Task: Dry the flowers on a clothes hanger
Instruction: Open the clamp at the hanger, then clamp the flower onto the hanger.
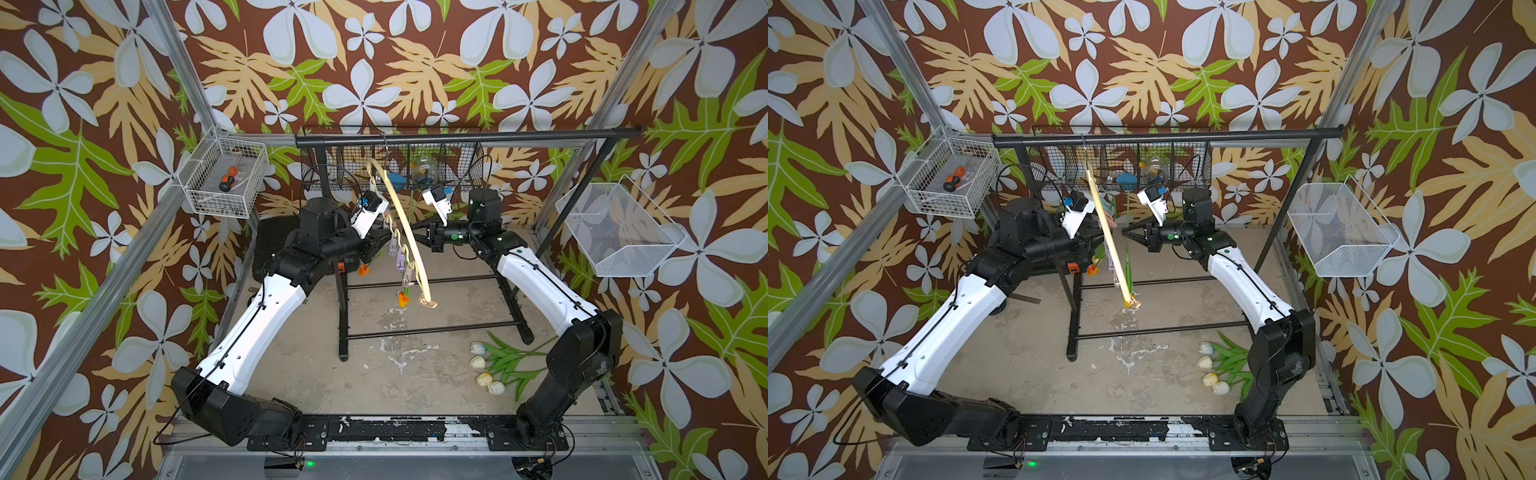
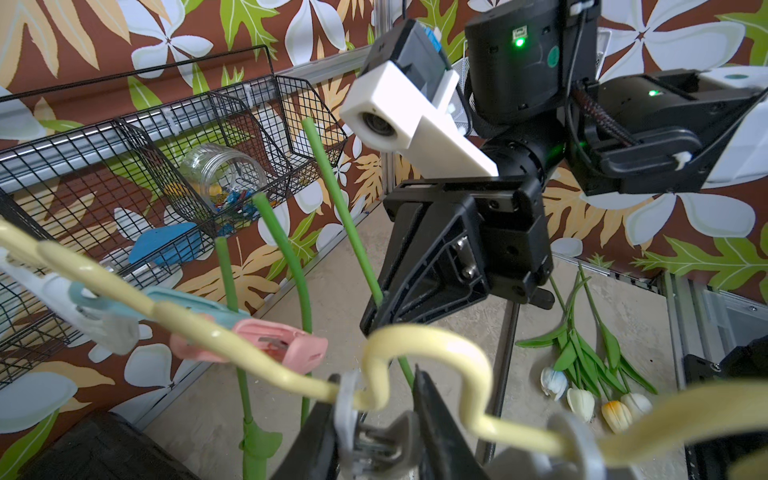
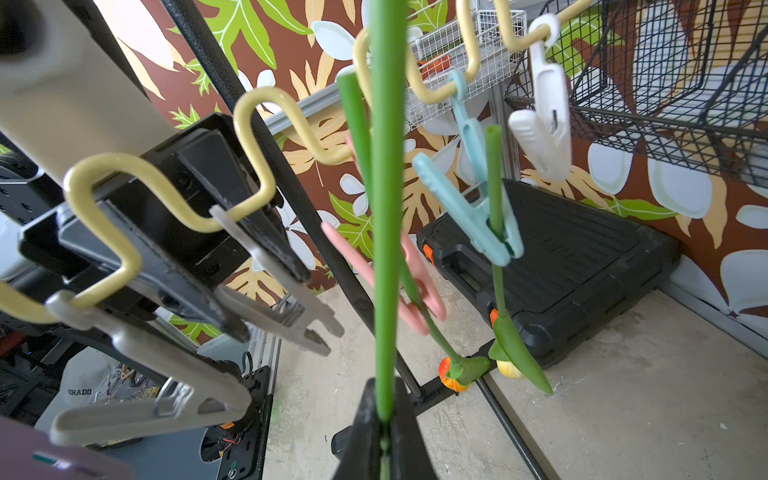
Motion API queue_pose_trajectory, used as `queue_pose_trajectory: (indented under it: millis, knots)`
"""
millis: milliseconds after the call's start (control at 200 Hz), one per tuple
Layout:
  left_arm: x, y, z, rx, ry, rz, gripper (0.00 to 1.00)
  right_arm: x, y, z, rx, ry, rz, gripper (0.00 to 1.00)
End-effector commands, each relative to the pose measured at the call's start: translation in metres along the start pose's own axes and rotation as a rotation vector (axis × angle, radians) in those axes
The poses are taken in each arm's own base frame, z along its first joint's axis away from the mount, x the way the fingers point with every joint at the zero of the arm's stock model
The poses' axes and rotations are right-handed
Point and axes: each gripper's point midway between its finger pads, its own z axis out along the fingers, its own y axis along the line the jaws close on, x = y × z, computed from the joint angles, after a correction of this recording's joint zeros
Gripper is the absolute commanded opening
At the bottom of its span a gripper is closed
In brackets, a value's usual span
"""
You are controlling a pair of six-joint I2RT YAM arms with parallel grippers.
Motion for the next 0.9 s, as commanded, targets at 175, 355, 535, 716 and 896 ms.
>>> queue_pose_trajectory:
  millis: [175, 355, 535, 716, 896]
  knots:
    - [-0.012, -0.007, 0.004, 0.03, -0.04, -0.062, 0.23, 0.001, 0.004, -0.001, -0.012, -0.048, 0.02, 0.0]
    - [-0.015, -0.005, 0.007, 0.031, -0.069, -0.11, 0.19, 0.005, 0.01, -0.009, -0.01, -0.129, 0.072, 0.0]
    - [-0.016, -0.005, 0.012, 0.046, -0.098, -0.169, 0.18, 0.01, 0.014, -0.016, -0.01, -0.223, 0.134, 0.0]
    - [-0.021, -0.011, 0.014, 0.095, -0.146, -0.212, 0.14, 0.012, 0.026, -0.018, -0.062, -0.313, 0.156, 0.0]
    - [-0.022, -0.012, 0.017, 0.117, -0.156, -0.237, 0.12, 0.016, 0.033, -0.007, -0.102, -0.321, 0.186, 0.0]
